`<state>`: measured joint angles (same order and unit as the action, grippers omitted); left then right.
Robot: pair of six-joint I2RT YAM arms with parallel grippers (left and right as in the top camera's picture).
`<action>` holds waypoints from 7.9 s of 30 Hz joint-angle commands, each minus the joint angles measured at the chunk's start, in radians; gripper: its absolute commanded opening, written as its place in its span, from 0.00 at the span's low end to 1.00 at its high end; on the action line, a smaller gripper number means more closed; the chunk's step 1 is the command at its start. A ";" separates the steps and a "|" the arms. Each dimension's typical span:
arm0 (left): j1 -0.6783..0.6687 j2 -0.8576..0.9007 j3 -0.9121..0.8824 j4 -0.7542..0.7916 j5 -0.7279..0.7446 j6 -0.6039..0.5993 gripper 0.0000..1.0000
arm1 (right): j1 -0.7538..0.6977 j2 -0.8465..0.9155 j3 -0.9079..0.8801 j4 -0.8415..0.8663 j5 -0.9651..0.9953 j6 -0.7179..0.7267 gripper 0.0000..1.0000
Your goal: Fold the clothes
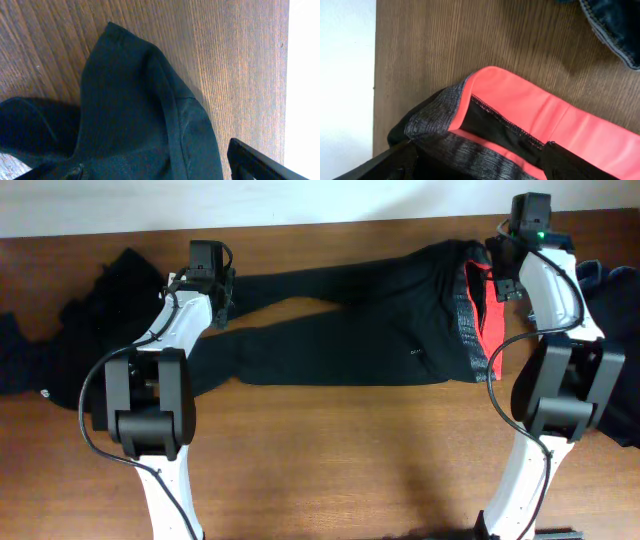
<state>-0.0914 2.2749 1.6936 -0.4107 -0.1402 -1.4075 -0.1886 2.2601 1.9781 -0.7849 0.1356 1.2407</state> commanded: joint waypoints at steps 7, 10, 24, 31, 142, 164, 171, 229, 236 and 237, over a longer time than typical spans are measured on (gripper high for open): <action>0.002 0.019 0.005 -0.036 -0.015 0.010 0.87 | 0.011 0.075 0.001 0.034 -0.067 0.108 0.82; 0.002 0.019 0.005 -0.036 -0.015 0.010 0.87 | 0.011 0.104 0.001 0.062 -0.081 0.115 0.76; -0.003 0.019 0.005 -0.047 -0.016 0.010 0.87 | 0.011 0.171 0.001 0.255 -0.054 0.108 0.16; -0.003 0.019 0.005 -0.047 -0.018 0.010 0.87 | 0.010 0.170 0.001 0.348 -0.012 -0.090 0.04; -0.006 0.019 0.005 -0.203 -0.069 0.441 0.74 | -0.151 0.187 0.161 0.248 -0.554 -0.792 0.52; -0.005 0.020 0.005 -0.005 -0.111 0.203 0.59 | -0.021 0.187 0.161 0.295 -0.254 -0.628 0.65; -0.004 0.021 0.005 -0.003 -0.112 0.203 0.45 | -0.013 0.197 0.161 0.371 -0.234 -0.610 0.65; -0.004 0.082 0.005 -0.002 -0.028 0.162 0.39 | 0.018 0.280 0.199 0.320 -0.200 -0.032 0.73; -0.004 0.082 0.005 -0.002 -0.031 0.162 0.39 | 0.019 0.315 0.199 0.363 -0.139 -0.032 0.72; -0.004 0.082 0.005 -0.002 -0.033 0.162 0.39 | 0.019 0.319 0.199 0.377 -0.141 -0.031 0.72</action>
<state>-0.0952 2.3219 1.7130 -0.3847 -0.2066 -1.2316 -0.1749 2.5420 2.1605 -0.4255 -0.0441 1.2079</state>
